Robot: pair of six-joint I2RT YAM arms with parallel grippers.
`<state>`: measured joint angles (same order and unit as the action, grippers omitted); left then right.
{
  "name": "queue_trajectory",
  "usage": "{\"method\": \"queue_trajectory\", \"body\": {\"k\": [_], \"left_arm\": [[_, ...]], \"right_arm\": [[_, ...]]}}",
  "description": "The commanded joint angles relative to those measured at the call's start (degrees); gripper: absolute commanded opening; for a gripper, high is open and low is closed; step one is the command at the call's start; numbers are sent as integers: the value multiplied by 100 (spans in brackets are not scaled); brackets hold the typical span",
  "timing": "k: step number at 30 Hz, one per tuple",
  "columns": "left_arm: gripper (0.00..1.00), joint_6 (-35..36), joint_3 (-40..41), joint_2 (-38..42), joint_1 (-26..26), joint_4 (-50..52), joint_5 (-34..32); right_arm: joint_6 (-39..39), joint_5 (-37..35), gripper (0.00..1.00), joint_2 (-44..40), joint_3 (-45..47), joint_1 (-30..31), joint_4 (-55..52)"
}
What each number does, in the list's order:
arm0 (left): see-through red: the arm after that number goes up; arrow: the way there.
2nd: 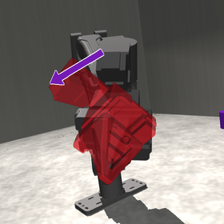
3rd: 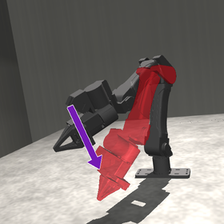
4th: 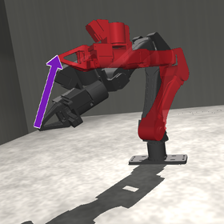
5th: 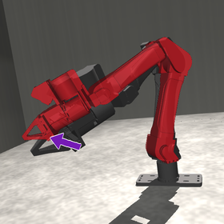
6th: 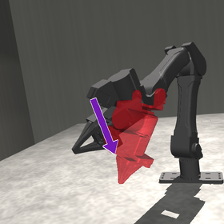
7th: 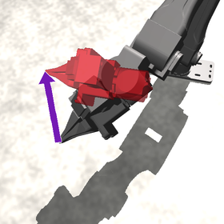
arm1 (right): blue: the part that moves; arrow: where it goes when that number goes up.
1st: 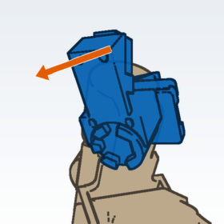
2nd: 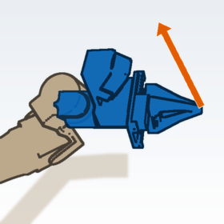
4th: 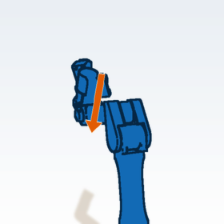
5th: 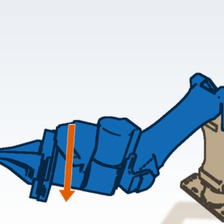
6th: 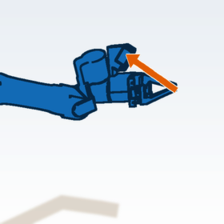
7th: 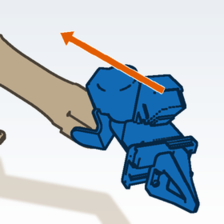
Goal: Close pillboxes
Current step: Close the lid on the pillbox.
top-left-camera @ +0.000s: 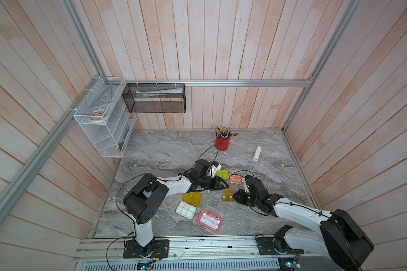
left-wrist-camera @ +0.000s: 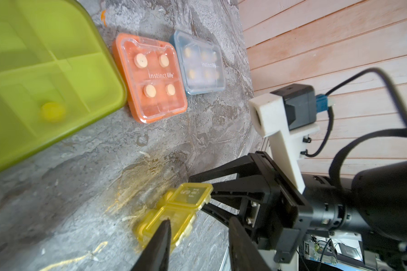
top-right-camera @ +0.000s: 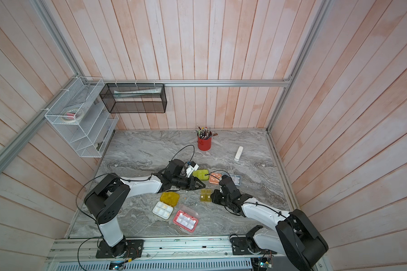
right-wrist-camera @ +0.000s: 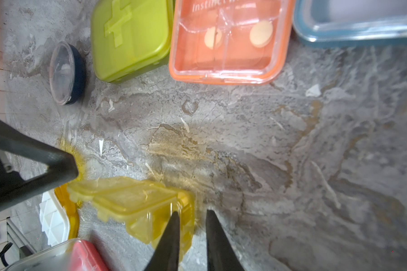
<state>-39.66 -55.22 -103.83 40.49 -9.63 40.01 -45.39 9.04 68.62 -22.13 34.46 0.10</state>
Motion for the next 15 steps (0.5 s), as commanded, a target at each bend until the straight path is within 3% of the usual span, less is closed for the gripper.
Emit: {"method": "queue_trajectory", "body": {"k": [1,6,12,15], "left_arm": [[43,85,65,241,-135,6,-112],[42,95,36,111,-140,-37,13],[23,123,141,-37,-143,-160,1],[23,125,115,-130,-147,-174,-41]], "right_arm": [[35,-6,22,96,-24,17,-73],[26,23,22,276,-68,46,-10],[20,20,21,310,-71,78,0],[30,-11,21,267,-97,79,-43]]}}
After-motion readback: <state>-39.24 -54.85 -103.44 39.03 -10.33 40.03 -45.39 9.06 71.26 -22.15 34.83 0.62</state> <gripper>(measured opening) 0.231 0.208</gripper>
